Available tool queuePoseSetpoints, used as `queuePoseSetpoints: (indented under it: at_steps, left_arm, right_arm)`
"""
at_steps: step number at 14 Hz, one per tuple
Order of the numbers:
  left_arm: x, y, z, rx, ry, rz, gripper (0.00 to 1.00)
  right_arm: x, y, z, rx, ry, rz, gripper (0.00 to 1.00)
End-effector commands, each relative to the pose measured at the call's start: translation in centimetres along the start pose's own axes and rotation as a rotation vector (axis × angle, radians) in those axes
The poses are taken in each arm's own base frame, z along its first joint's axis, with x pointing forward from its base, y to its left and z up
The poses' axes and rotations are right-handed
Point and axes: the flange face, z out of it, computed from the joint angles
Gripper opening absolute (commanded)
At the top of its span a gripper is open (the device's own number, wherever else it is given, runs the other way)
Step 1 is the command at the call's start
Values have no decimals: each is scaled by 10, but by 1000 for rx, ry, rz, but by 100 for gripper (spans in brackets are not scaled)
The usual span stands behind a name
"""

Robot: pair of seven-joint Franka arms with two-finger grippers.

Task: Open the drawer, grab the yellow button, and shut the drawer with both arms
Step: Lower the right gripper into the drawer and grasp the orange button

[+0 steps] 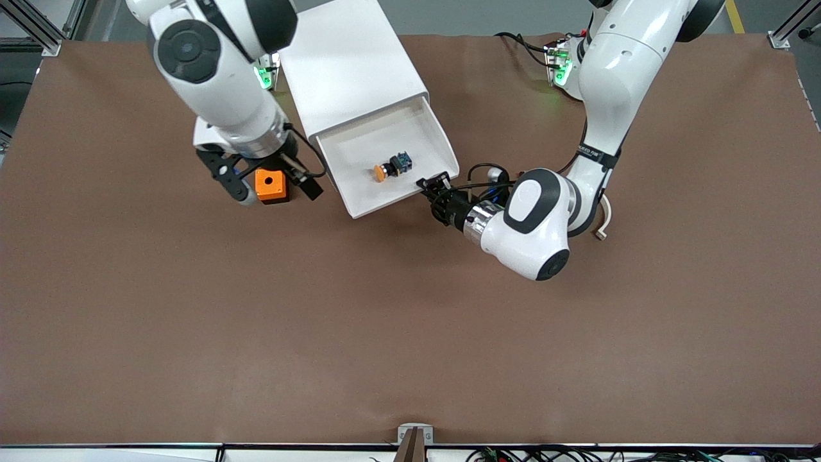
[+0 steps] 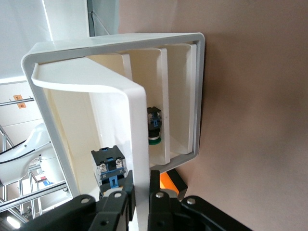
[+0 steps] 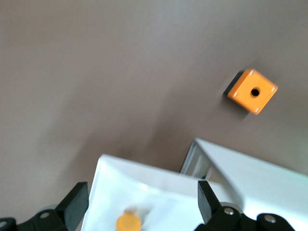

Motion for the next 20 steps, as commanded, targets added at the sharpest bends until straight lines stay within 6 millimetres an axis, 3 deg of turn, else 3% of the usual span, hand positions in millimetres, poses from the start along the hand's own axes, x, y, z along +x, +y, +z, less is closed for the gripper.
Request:
queuePoseSetpoints:
  at_steps: [1, 3, 5, 6, 9, 14, 15, 18, 20]
  left_arm:
    - [-7, 4, -17, -29, -44, 64, 51]
    - [-5, 4, -26, -42, -48, 67, 75]
    - [0, 10, -54, -58, -85, 72, 88]
    - [5, 15, -69, -74, -102, 74, 100]
    - [19, 29, -120, -159, -145, 122, 100]
    - [36, 42, -156, -266, -118, 447, 100]
    - [42, 48, -164, -307, -91, 502, 100]
    - [53, 58, -167, -400, 80, 533, 100]
    - [43, 44, -147, -475, 300, 592, 100]
  right_arm:
    - [-47, -21, 29, 8, 40, 53, 100]
    - [-78, -32, 52, 13, 76, 82, 100]
    - [-97, -38, 72, 8, 79, 111, 100]
    - [-110, -41, 81, 5, 81, 116, 100]
    - [-130, -43, 101, -14, 85, 131, 100]
    - [-142, -49, 121, -17, 85, 145, 100]
    - [-142, -49, 125, -20, 83, 146, 95]
    - [-155, -50, 129, -17, 71, 137, 42]
    - [-155, -49, 131, -19, 74, 155, 0]
